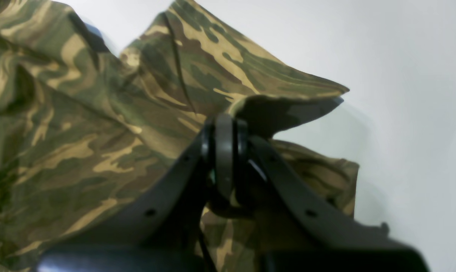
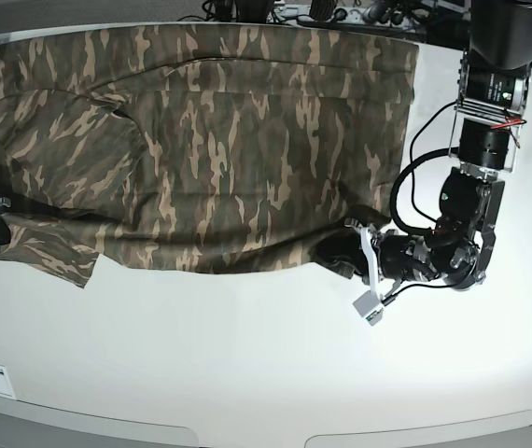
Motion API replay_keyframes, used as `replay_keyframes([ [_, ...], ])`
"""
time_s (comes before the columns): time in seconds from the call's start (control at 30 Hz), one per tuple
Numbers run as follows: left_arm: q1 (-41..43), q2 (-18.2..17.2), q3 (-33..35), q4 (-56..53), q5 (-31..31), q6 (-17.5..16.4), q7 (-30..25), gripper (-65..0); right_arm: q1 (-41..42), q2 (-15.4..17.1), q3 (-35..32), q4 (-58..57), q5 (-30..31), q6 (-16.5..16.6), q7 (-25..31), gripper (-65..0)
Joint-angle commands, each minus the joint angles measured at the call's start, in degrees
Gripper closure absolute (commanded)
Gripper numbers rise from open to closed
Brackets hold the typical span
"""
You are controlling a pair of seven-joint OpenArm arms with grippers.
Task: Fold the T-shirt properly
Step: 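Grasp the hem corners with both grippers and lift them toward the collar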
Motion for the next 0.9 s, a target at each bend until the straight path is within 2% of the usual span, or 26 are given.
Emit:
replay_keyframes([
  [0.0,-1.8,-0.9,-0.4,1.1,-1.0,-0.5,-1.1,0.0,1.2,2.1,0.7,0.8,0.7,0.1,1.4,0.0],
  [0.23,-1.7,-5.0,-0.4,1.1,-1.1,-0.5,-4.3,0.0,1.3,2.3,0.7,0.8,-0.9,0.1,1.6,0.0],
  [0.53,-3.5,-6.3,-0.4,1.1,-3.3,-0.5,-4.0,0.0,1.3,2.8,0.7,0.8,-0.8,0.1,1.9,0.0],
  [0.6,-3.6,-6.3,-0.4,1.1,-6.1,-0.5,-2.4,0.0,1.2,2.9,0.7,0.8,-0.6,0.1,1.1,0.0],
  [0.7,-3.5,-6.3,-0.4,1.1,-13.8,-0.5,2.8,0.0,1.2,3.3,0.7,0.8,1.1,0.1,-0.9,0.0],
  [0.87,-3.4,-6.9,-0.4,1.1,-25.9,-0.5,12.8,0.0,1.2,5.8,0.7,0.8,8.4,0.1,-8.7,0.0],
])
